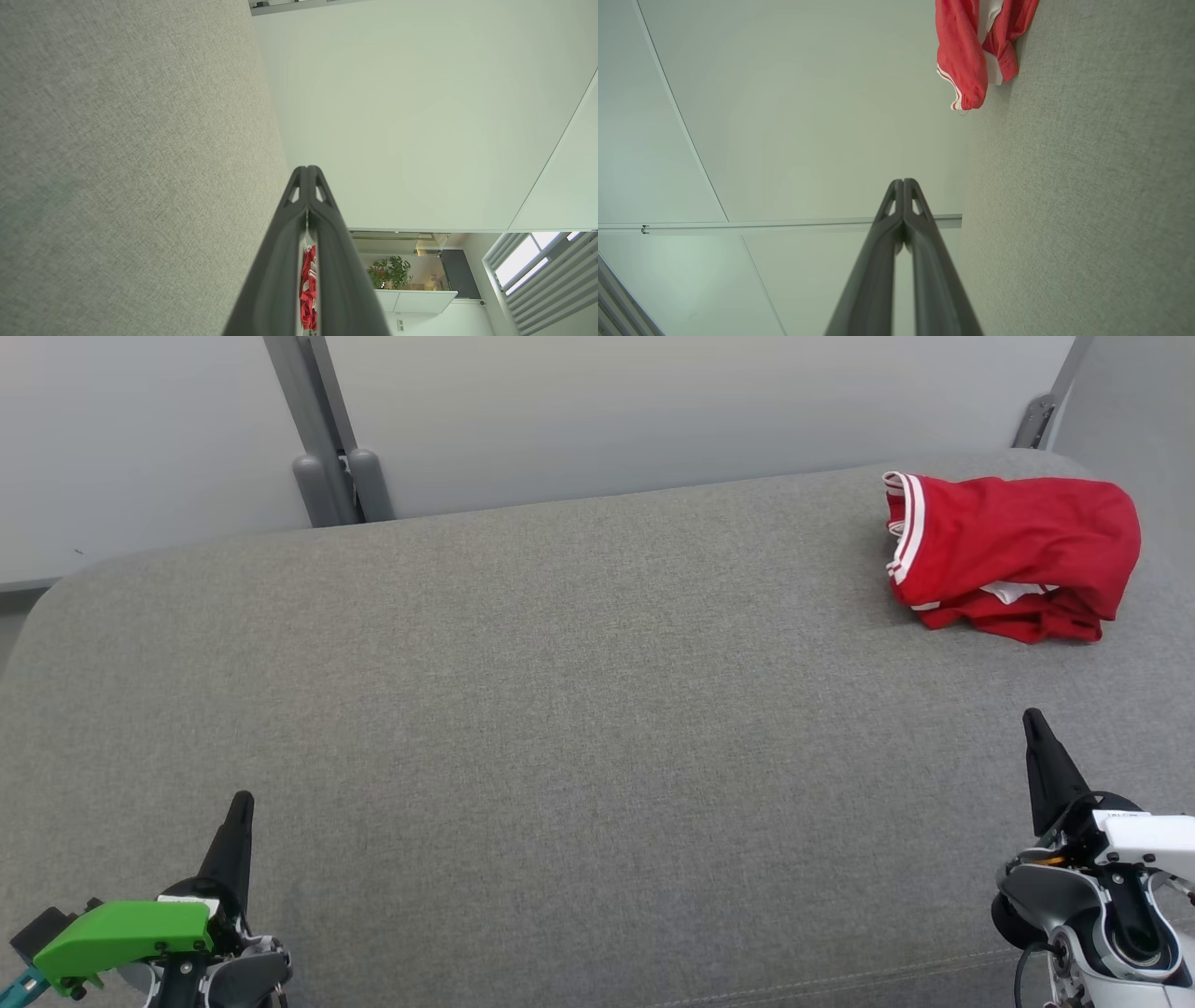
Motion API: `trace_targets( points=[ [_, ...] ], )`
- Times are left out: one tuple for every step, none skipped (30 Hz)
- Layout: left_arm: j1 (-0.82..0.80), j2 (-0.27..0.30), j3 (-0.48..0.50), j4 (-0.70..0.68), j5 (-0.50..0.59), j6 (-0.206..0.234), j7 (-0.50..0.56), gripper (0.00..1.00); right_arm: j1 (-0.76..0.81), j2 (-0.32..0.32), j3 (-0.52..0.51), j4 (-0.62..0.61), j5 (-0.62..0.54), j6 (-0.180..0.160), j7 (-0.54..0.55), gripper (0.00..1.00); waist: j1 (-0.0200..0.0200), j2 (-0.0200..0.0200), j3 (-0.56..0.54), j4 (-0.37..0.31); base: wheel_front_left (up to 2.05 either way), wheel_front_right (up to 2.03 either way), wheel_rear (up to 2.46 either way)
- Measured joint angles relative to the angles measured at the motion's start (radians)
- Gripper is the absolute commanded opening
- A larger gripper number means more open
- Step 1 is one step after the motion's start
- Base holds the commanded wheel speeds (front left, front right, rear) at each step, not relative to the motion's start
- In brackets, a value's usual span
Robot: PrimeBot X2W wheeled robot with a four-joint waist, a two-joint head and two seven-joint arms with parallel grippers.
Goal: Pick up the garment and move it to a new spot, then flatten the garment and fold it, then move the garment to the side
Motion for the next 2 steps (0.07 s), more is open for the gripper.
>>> trace_targets(
  points=[
    [0.0, 0.0, 0.0, 0.0, 0.0, 0.0, 0.0, 0.0, 0.0, 0.0, 0.0, 0.0, 0.0, 0.0, 0.0, 0.0, 0.0, 0.0, 0.0, 0.0, 0.0, 0.0, 0.0],
    [0.0, 0.0, 0.0, 0.0, 0.0, 0.0, 0.0, 0.0, 0.0, 0.0, 0.0, 0.0, 0.0, 0.0, 0.0, 0.0, 0.0, 0.0, 0.0, 0.0, 0.0, 0.0, 0.0]
  ],
)
